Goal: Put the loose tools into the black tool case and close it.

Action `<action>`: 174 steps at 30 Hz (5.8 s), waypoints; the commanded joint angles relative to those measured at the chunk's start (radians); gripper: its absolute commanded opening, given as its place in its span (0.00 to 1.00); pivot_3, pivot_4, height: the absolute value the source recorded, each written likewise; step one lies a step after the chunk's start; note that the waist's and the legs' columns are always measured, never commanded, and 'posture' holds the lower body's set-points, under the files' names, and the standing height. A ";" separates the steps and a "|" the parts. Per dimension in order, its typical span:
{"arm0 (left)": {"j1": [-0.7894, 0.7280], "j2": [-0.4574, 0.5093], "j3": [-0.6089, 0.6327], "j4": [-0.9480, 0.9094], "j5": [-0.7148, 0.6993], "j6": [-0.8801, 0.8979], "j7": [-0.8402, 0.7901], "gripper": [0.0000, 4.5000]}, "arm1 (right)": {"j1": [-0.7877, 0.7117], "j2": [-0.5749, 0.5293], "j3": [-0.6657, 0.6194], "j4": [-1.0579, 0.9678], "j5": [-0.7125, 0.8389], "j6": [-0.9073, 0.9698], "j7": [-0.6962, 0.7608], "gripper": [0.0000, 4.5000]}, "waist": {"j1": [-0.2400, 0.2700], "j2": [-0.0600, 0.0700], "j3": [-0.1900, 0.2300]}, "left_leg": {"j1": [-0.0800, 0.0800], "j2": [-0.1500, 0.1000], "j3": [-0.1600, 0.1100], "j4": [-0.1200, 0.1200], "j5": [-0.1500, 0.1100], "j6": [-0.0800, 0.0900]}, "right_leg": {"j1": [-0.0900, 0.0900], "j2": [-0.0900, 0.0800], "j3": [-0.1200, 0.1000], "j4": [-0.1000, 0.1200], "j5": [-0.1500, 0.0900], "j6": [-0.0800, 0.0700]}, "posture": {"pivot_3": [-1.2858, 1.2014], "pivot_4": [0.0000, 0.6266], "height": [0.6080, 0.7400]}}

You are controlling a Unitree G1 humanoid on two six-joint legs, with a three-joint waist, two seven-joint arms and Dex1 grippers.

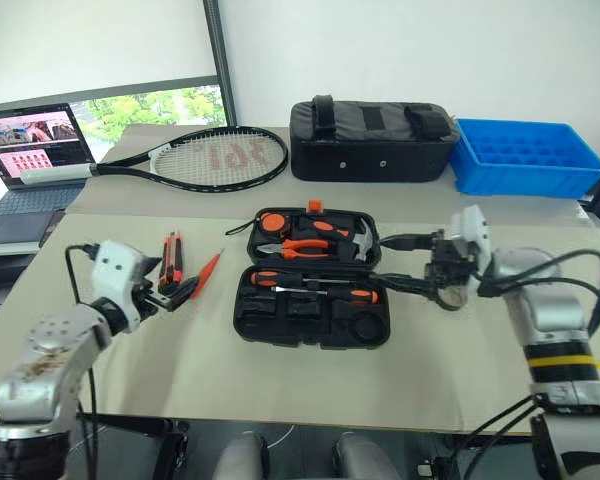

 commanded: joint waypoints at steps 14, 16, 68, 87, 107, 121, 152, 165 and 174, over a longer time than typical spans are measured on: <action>-0.214 -0.084 -0.158 0.227 0.130 0.118 0.123 1.00 | 0.147 -0.144 -0.207 -0.058 0.097 -0.026 0.055 0.85 | 0.001 0.000 0.000 | 0.000 -0.001 0.000 0.000 0.000 0.000 | 0.001 0.001 0.001 -0.001 0.000 0.000 | 0.52 0.24 0.76; -0.227 -0.085 -0.173 0.234 0.130 0.108 0.099 1.00 | 0.156 -0.150 -0.219 -0.054 0.102 -0.034 0.064 0.85 | 0.001 0.000 0.000 | 0.000 -0.001 0.000 0.000 0.000 0.000 | 0.002 0.001 0.000 -0.001 0.000 0.000 | 0.52 0.24 0.76; -0.610 0.064 -0.594 0.531 0.293 -0.571 -0.807 0.10 | 0.254 -0.209 -0.262 -0.143 0.198 0.060 0.115 1.00 | 0.021 0.003 -0.002 | -0.003 -0.001 0.003 0.002 0.000 0.000 | 0.000 0.003 0.002 -0.004 0.000 0.001 | 0.52 0.24 0.76; -0.662 -0.006 -0.624 0.596 0.387 -0.525 -0.850 0.33 | 0.298 -0.196 -0.278 -0.166 0.192 0.034 0.093 1.00 | 0.021 0.001 0.000 | -0.004 -0.001 0.002 0.003 0.000 0.000 | 0.000 0.004 0.002 -0.003 0.000 0.002 | 0.52 0.24 0.76; -0.550 -0.064 -0.396 0.460 0.157 -0.492 -0.756 0.29 | 0.273 -0.206 -0.253 -0.155 0.177 0.027 0.093 1.00 | 0.021 0.003 -0.001 | -0.004 -0.001 0.001 0.004 0.000 0.000 | 0.000 0.004 0.002 -0.002 0.000 0.002 | 0.52 0.24 0.76; -0.545 -0.144 -0.434 0.698 0.200 -0.614 -0.756 0.02 | 0.276 -0.205 -0.259 -0.167 0.175 0.029 0.089 1.00 | 0.020 0.004 -0.002 | -0.004 -0.001 0.001 0.004 0.000 0.000 | 0.000 0.004 0.002 -0.002 0.000 0.002 | 0.52 0.24 0.76; -0.517 -0.057 -0.091 0.582 0.037 -0.457 -0.469 0.34 | 0.155 -0.125 -0.218 -0.174 0.254 0.096 0.047 1.00 | 0.013 0.005 -0.003 | -0.004 0.000 0.000 0.004 0.000 0.000 | 0.000 0.005 0.002 0.001 0.000 0.002 | 0.52 0.24 0.76; -0.502 0.057 -0.064 0.840 0.211 -0.501 -0.261 0.99 | 0.069 -0.082 -0.177 -0.051 0.180 0.017 0.051 1.00 | 0.031 0.005 -0.003 | -0.004 0.000 0.000 0.004 0.000 0.000 | -0.001 0.004 0.000 0.000 0.000 0.001 | 0.52 0.24 0.76; -0.586 0.068 -0.163 1.104 0.299 -0.449 -0.306 0.99 | 0.100 -0.095 -0.193 -0.069 0.180 0.011 0.057 1.00 | 0.024 0.005 -0.003 | -0.004 0.000 0.000 0.004 0.000 0.000 | -0.001 0.004 -0.001 0.001 0.000 0.001 | 0.52 0.24 0.76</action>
